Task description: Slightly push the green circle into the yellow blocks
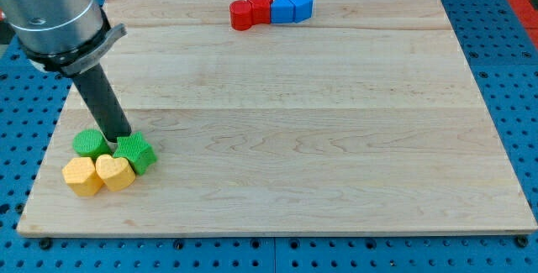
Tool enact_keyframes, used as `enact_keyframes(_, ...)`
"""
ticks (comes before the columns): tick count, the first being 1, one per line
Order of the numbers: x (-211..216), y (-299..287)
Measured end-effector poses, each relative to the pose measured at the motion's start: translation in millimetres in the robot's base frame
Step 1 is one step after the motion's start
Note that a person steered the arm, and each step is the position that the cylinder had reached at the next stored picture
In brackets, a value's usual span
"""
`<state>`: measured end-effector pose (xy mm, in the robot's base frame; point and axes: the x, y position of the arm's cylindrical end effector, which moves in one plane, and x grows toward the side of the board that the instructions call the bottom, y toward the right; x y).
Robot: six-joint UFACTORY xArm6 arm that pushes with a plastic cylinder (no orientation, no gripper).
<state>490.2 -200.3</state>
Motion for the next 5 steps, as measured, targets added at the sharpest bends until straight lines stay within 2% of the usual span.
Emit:
enact_keyframes(2, -11.3, 5.6)
enact_keyframes(3, -27.2, -43.8)
enact_keyframes(4, -3.6, -63.9)
enact_keyframes(5, -2.3, -53.1)
